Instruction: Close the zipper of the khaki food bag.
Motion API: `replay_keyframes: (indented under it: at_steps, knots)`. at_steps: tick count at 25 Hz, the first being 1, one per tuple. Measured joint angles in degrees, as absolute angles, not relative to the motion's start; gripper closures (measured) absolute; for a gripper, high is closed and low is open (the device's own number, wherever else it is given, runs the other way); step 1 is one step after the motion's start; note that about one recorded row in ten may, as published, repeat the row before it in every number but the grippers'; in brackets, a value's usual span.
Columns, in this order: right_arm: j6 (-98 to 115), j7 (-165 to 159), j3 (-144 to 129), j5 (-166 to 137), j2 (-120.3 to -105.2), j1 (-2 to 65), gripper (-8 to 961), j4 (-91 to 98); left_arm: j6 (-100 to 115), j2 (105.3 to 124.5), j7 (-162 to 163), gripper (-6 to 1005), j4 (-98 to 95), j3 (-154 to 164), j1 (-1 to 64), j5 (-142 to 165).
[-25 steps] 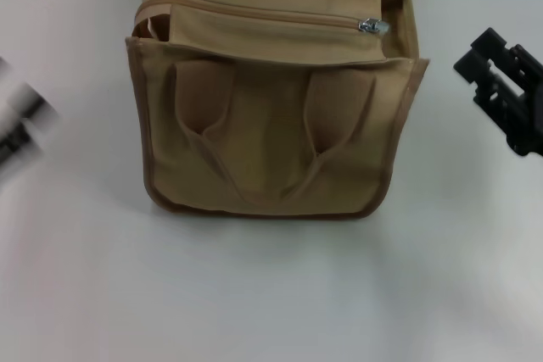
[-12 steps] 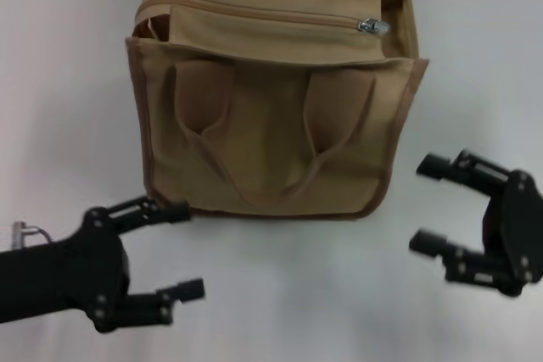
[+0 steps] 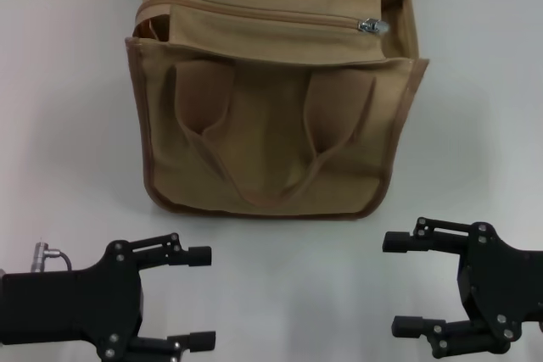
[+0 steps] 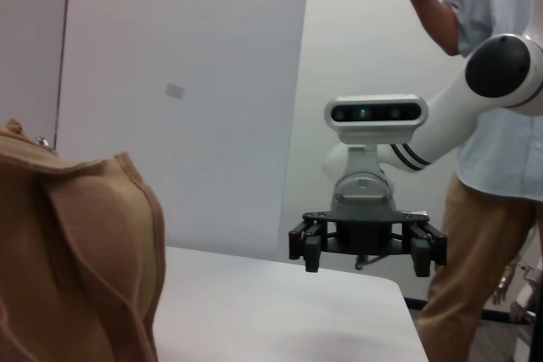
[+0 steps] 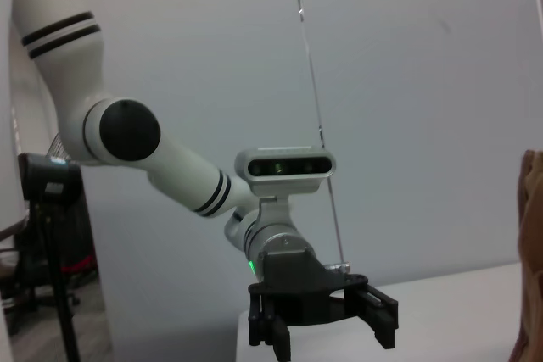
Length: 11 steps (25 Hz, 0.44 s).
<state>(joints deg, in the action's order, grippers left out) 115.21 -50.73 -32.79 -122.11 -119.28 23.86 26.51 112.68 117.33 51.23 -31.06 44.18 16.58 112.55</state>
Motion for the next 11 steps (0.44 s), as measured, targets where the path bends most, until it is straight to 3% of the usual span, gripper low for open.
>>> replay_keyframes:
  at_steps: [11]
  knots:
    - [111.03, -50.51, -33.60, -122.84, -119.52, 24.91, 151, 26.55, 112.31, 118.01, 50.53, 165, -31.12, 45.65, 16.78, 113.01]
